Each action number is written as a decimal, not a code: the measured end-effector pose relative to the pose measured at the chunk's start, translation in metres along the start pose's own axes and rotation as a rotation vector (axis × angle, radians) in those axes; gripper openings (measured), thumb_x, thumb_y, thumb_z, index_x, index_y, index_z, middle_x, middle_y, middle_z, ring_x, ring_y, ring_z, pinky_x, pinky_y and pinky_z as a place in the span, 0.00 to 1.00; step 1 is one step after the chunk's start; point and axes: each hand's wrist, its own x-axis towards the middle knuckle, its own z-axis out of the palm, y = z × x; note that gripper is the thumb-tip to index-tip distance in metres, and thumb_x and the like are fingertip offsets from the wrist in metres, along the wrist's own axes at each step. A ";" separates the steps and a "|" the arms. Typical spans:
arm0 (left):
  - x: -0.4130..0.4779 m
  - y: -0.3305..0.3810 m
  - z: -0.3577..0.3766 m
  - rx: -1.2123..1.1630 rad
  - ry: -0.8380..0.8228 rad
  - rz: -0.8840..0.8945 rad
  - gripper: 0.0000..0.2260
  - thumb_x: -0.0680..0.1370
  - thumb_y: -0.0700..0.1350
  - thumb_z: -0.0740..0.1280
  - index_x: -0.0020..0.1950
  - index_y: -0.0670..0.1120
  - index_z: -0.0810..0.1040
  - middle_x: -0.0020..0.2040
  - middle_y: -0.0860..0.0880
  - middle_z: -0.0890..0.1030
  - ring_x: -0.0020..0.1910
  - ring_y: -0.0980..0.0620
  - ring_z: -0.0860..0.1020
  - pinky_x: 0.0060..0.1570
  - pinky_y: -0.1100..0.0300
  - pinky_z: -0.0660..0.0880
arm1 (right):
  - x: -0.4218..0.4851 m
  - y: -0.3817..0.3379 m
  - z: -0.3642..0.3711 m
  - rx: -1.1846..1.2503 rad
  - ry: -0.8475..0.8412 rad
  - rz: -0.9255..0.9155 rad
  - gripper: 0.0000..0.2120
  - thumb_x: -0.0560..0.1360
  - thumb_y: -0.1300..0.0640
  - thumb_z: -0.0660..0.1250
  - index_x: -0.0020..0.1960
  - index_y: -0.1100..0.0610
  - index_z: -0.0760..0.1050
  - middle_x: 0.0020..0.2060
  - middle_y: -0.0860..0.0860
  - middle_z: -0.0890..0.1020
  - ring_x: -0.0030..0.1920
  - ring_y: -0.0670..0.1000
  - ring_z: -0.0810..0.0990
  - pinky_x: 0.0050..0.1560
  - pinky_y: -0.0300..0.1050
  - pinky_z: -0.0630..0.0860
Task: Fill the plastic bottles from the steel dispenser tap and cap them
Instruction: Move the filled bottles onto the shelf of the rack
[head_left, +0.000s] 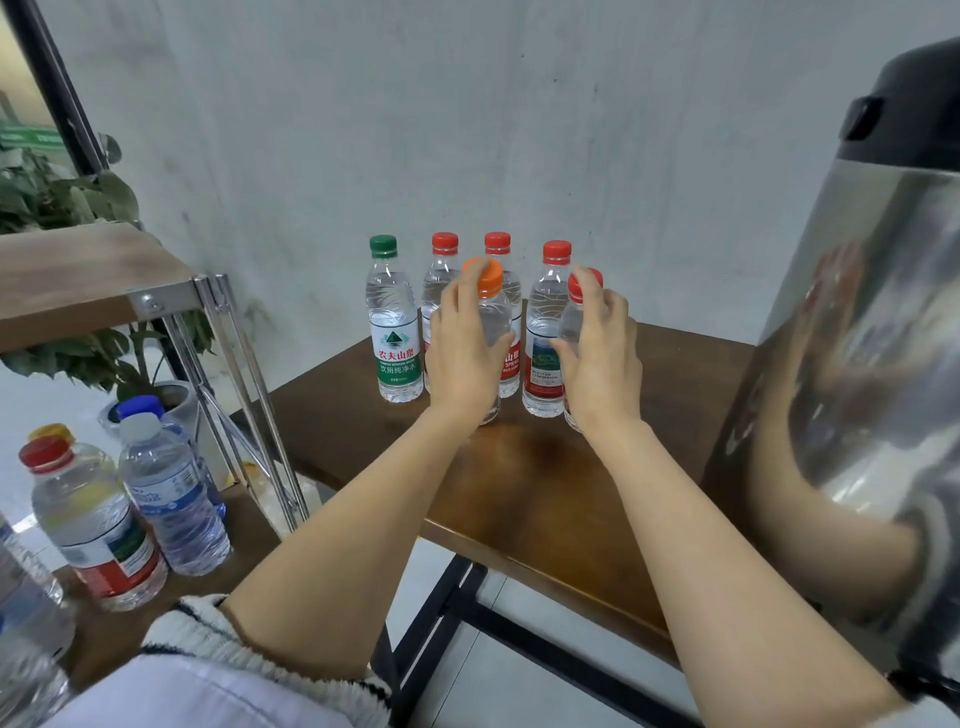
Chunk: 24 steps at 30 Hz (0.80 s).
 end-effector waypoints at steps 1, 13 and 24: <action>-0.003 0.001 -0.001 -0.019 -0.002 0.000 0.37 0.72 0.40 0.76 0.74 0.57 0.61 0.68 0.50 0.71 0.59 0.46 0.78 0.52 0.44 0.80 | -0.003 0.000 0.000 0.004 0.004 -0.005 0.36 0.76 0.61 0.72 0.76 0.46 0.56 0.69 0.57 0.69 0.66 0.57 0.72 0.53 0.53 0.80; -0.037 0.005 -0.037 -0.129 0.011 -0.009 0.34 0.74 0.45 0.76 0.74 0.58 0.63 0.69 0.54 0.72 0.64 0.51 0.75 0.59 0.49 0.78 | -0.038 -0.017 -0.004 0.085 0.034 -0.079 0.35 0.76 0.61 0.72 0.75 0.46 0.58 0.70 0.58 0.69 0.68 0.59 0.71 0.55 0.56 0.79; -0.081 0.016 -0.106 -0.005 -0.005 0.000 0.34 0.73 0.46 0.76 0.75 0.56 0.64 0.68 0.54 0.73 0.65 0.52 0.73 0.58 0.56 0.72 | -0.082 -0.059 -0.024 0.167 -0.019 -0.216 0.39 0.74 0.62 0.74 0.74 0.44 0.55 0.70 0.58 0.70 0.68 0.61 0.71 0.53 0.62 0.81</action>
